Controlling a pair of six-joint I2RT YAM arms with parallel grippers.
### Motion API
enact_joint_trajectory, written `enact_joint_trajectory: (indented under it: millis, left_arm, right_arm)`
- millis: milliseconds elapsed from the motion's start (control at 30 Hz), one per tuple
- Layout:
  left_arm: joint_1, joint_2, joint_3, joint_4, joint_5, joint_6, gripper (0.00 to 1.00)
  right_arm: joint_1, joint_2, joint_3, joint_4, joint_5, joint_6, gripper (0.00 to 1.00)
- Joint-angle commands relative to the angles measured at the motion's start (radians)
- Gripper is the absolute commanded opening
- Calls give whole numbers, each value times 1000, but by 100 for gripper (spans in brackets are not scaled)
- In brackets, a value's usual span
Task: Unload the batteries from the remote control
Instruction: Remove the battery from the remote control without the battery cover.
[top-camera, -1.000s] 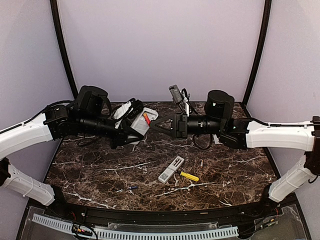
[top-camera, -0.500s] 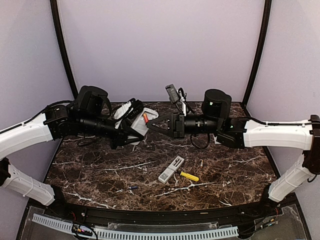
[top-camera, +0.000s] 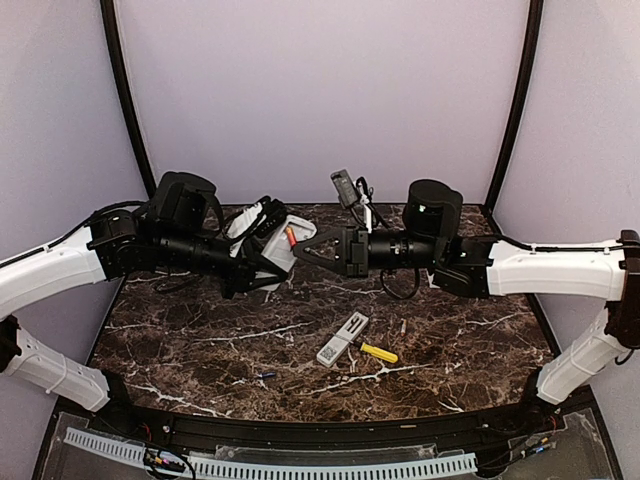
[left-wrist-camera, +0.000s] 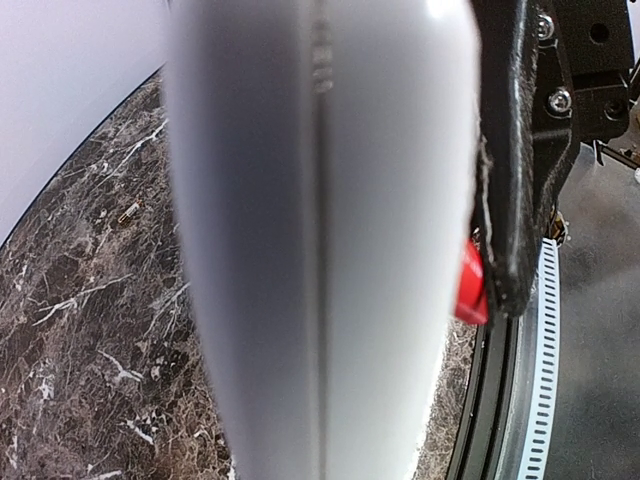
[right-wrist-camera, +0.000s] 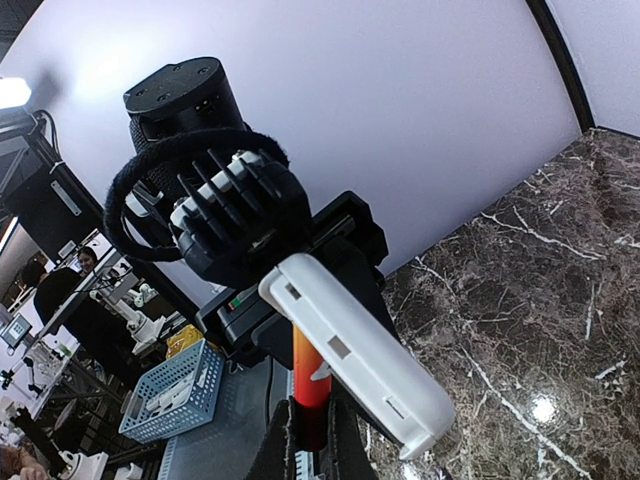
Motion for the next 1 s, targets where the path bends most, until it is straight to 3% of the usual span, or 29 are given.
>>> enact_joint_trajectory:
  millis: [0,967]
  left_arm:
    - [1,-41,1,38,9,-26,0]
    - [5,-54,1,-29,59,-16,0]
  right_arm:
    - [17,14,-33,-29,3,9,0]
    - [19,-125,-88,-48,185,-9,0]
